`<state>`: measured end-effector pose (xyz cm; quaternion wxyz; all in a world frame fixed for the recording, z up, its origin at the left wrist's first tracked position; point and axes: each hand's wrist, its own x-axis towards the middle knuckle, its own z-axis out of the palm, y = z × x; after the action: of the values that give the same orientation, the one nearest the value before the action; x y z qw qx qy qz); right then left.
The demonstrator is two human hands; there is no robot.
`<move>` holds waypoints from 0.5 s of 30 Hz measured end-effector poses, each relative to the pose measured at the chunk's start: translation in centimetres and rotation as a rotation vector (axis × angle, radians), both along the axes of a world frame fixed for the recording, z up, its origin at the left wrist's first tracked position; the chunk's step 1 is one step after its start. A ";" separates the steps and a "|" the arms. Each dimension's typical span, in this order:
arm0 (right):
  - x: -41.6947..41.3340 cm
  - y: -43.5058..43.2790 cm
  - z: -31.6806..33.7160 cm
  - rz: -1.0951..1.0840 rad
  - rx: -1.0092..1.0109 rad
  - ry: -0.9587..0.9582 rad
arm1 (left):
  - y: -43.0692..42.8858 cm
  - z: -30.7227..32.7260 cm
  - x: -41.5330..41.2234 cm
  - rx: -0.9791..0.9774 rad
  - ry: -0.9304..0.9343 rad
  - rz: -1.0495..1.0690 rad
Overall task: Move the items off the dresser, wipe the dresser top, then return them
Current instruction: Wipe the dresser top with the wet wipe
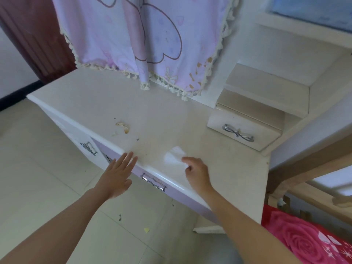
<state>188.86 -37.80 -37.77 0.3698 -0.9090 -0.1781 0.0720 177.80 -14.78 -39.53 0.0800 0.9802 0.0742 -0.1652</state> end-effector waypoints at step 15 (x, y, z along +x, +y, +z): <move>8.3 11.0 -1.7 0.104 -0.704 0.037 | 19.2 -1.3 4.5 -0.025 -0.217 0.167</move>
<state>197.13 -26.83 -39.47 0.0328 -0.9690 -0.1820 0.1640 182.31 4.38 -40.80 0.1131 0.9816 0.1446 -0.0518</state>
